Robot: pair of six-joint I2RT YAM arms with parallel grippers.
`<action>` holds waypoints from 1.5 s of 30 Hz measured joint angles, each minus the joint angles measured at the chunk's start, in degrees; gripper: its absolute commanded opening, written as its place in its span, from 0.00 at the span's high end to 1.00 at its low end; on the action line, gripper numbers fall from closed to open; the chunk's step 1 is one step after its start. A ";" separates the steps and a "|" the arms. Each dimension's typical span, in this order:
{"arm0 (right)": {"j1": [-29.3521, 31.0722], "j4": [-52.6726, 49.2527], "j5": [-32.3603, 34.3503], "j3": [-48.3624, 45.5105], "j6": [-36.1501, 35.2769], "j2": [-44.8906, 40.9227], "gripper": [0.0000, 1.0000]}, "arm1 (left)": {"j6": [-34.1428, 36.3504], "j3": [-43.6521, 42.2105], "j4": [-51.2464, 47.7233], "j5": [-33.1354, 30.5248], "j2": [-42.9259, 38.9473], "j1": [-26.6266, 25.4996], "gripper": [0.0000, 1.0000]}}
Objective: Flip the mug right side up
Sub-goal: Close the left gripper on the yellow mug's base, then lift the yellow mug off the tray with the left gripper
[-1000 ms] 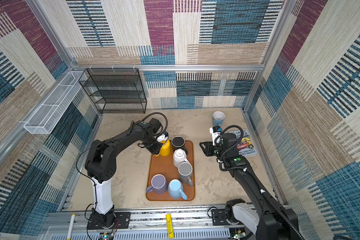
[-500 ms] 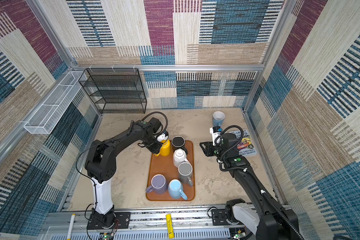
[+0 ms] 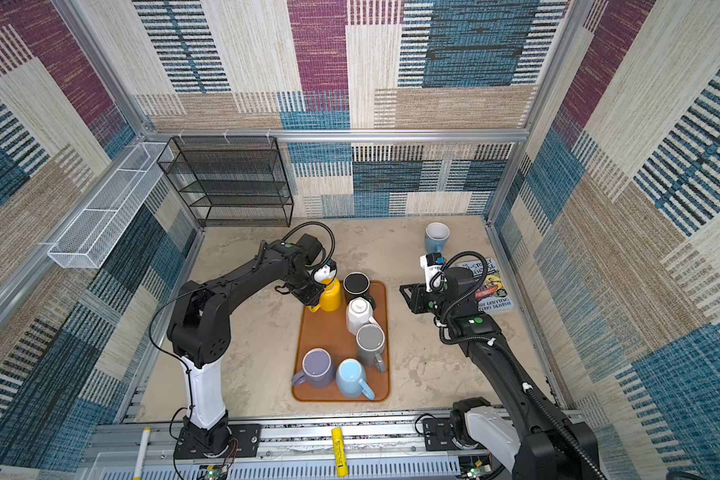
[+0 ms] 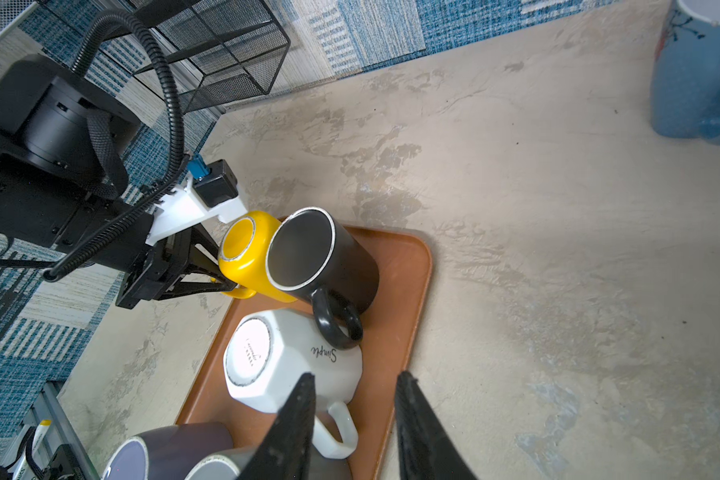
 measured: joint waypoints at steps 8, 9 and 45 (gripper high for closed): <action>0.00 -0.24 0.04 -0.39 0.00 -0.50 0.64 | -0.37 -1.79 1.62 0.00 -0.31 0.00 0.85; 0.00 -0.24 0.04 -0.39 0.00 -0.52 0.64 | -0.39 -1.90 1.73 0.00 -0.39 0.00 0.88; 0.07 9.40 -8.24 1.86 4.07 5.05 0.65 | -18.88 -20.59 19.39 10.16 -25.77 2.08 1.00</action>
